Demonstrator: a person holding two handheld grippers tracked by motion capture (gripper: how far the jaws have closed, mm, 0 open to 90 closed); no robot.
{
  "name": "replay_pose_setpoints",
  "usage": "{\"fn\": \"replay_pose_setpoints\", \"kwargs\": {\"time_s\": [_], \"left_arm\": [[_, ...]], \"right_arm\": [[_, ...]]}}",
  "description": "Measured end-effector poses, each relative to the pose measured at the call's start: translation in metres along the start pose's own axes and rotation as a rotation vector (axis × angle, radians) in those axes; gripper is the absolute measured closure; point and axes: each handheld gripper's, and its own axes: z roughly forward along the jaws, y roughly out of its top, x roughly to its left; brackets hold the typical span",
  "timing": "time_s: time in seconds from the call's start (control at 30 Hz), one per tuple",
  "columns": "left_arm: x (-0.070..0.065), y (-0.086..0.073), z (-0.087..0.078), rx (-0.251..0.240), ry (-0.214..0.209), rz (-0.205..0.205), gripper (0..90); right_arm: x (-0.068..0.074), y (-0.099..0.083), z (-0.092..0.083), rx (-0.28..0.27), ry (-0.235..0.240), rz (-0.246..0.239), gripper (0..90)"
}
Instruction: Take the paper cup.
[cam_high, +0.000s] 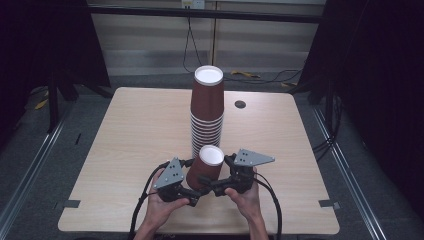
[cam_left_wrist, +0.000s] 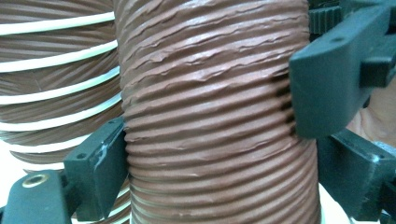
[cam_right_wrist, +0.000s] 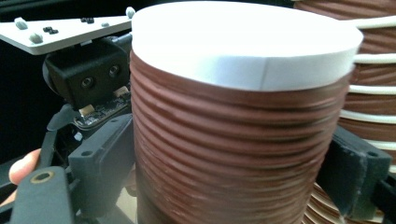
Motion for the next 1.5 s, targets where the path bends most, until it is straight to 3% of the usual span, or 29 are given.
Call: {"fn": "replay_pose_setpoints", "kwargs": {"time_s": [0.17, 0.83, 1.0, 1.2, 1.43, 1.5], "left_arm": [[0.002, -0.001, -0.001, 0.002, -0.017, -0.01, 12.4], [0.01, -0.006, -0.012, 0.033, -0.015, -0.004, 13.0], [0.011, -0.006, -0.015, 0.047, -0.013, 0.007, 13.4], [0.014, -0.007, -0.016, 0.069, -0.028, 0.003, 13.4], [0.019, -0.003, -0.018, 0.118, -0.049, 0.014, 13.3], [0.022, -0.002, -0.019, 0.115, -0.078, 0.006, 13.1]], "right_arm": [[0.0, 0.002, -0.001, 0.016, 0.001, -0.004, 13.1], [0.0, 0.011, -0.01, 0.013, -0.017, -0.03, 12.8], [0.0, 0.011, -0.017, 0.023, -0.037, -0.039, 12.8], [0.0, 0.012, -0.029, 0.016, -0.026, -0.053, 12.8], [-0.006, 0.009, -0.04, 0.074, -0.027, -0.058, 13.2], [-0.007, 0.009, -0.041, 0.088, -0.03, -0.063, 13.2]]}}
